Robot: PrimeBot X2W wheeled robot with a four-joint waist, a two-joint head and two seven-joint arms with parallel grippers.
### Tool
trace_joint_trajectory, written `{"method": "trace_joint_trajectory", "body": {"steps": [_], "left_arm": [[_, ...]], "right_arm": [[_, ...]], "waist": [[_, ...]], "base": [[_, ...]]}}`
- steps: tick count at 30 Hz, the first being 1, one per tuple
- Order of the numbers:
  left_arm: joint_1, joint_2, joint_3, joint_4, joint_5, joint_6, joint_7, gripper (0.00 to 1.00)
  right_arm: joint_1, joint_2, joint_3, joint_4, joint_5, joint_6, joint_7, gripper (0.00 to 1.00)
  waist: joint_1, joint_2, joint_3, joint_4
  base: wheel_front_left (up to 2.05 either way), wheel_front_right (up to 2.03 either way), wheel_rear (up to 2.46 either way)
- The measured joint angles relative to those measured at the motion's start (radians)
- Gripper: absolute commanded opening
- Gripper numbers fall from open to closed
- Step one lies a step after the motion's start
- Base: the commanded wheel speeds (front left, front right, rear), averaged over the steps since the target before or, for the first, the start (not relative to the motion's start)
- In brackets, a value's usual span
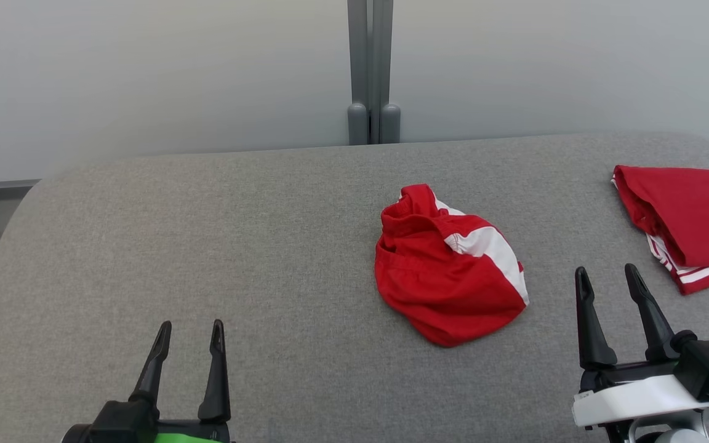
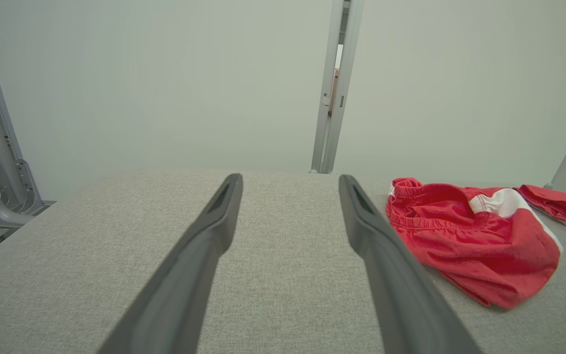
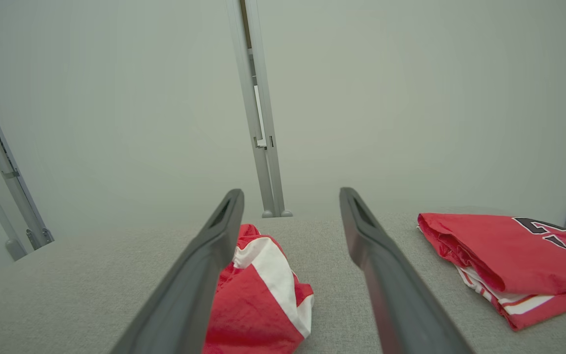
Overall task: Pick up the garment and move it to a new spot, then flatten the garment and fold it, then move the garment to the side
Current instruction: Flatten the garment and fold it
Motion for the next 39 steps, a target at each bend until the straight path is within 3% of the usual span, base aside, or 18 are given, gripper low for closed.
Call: {"method": "trace_joint_trajectory", "body": {"steps": [27,33,39], "left_arm": [[0.001,0.0,-0.024,0.013,-0.001,-0.007,0.0,1.0],[-0.034,0.0,-0.087,0.069,0.009,-0.035,0.0,1.0],[-0.187,-0.002,-0.236,0.208,-0.036,-0.066,0.0,1.0]], "right_arm": [[0.012,0.0,-0.003,0.0,0.007,0.0,0.0,1.0],[0.011,0.0,0.009,0.002,0.003,0.0,0.0,1.0],[-0.002,-0.001,0.021,0.006,-0.013,0.0,0.0,1.0]], "waist": [[0.0,0.0,-0.015,0.002],[0.0,0.0,-0.001,-0.009],[0.0,0.0,0.034,-0.031]], "base": [[0.0,0.0,0.0],[0.0,0.0,0.0],[0.0,0.0,0.0]]}}
